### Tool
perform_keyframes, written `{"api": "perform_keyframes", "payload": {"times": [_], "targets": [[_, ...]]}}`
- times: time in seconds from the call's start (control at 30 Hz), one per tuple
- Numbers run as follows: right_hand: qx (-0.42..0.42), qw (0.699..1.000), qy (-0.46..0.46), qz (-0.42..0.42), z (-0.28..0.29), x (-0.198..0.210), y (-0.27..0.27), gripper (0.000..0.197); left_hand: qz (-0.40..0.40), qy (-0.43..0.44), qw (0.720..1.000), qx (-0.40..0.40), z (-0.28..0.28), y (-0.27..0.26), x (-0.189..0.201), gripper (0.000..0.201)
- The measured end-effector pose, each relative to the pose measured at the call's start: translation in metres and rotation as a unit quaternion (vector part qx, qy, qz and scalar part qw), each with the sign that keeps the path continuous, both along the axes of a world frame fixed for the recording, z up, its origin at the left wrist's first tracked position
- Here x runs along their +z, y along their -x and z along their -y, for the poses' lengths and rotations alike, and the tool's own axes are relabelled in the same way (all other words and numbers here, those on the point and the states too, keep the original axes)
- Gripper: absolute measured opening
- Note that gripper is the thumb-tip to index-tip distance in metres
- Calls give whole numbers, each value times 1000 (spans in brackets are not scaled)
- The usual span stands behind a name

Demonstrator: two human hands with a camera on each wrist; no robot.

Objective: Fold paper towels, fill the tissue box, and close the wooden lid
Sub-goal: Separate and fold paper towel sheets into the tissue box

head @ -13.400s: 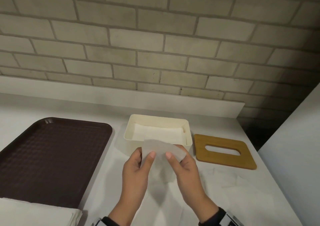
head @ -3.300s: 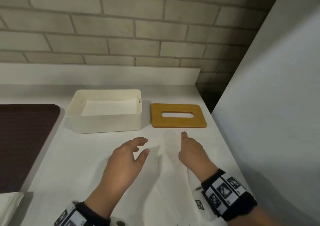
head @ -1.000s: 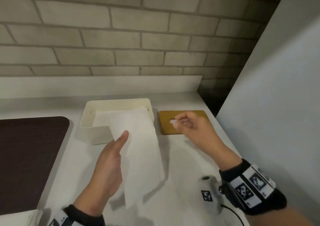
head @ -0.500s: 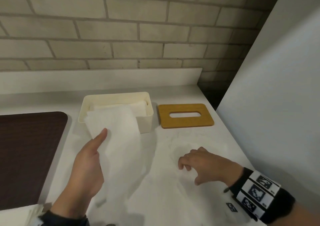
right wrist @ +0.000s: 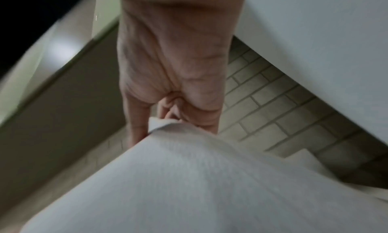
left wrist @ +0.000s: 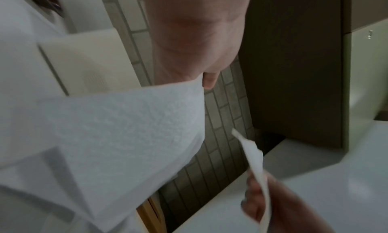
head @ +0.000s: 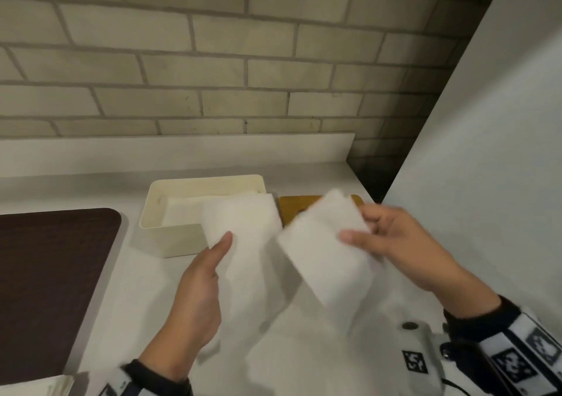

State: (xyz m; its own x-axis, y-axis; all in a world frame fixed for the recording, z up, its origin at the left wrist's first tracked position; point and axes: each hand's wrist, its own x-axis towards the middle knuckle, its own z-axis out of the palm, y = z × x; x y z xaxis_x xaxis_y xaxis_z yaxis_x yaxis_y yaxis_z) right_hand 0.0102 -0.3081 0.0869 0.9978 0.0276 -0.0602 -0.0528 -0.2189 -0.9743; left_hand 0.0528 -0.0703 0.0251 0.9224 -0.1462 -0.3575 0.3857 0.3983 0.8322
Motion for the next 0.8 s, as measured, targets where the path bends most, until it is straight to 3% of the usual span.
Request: {"api": "perform_keyframes", "payload": {"times": [0.07, 0.13, 0.33, 0.5, 0.6, 0.63, 0.73, 0.8], "targets": [[-68, 991, -94, 65, -11, 15, -4, 31, 14, -4, 1000, -18, 13, -5, 8, 58], [-119, 979, -123, 109, -22, 19, -9, 23, 25, -3, 999, -33, 26, -9, 17, 53], [-219, 961, 26, 166, -47, -1, -29, 4, 44, 47, 994, -93, 48, -10, 35, 43], [-254, 947, 71, 181, -66, -22, -31, 15, 75, 86, 985, -132, 50, -9, 30, 63], [-241, 950, 73, 182, -75, -32, -31, 9, 121, 36, 982, -140, 50, -7, 26, 45], [-240, 951, 76, 181, -76, -35, -31, 15, 137, 20, 981, -133, 49, -7, 26, 37], [-220, 965, -34, 140, -73, -39, -29, 41, 186, -34, 975, -118, 45, -11, 24, 28], [-178, 969, -135, 103, -74, -42, -25, 32, 201, -60, 971, -111, 45, -15, 24, 26]]}}
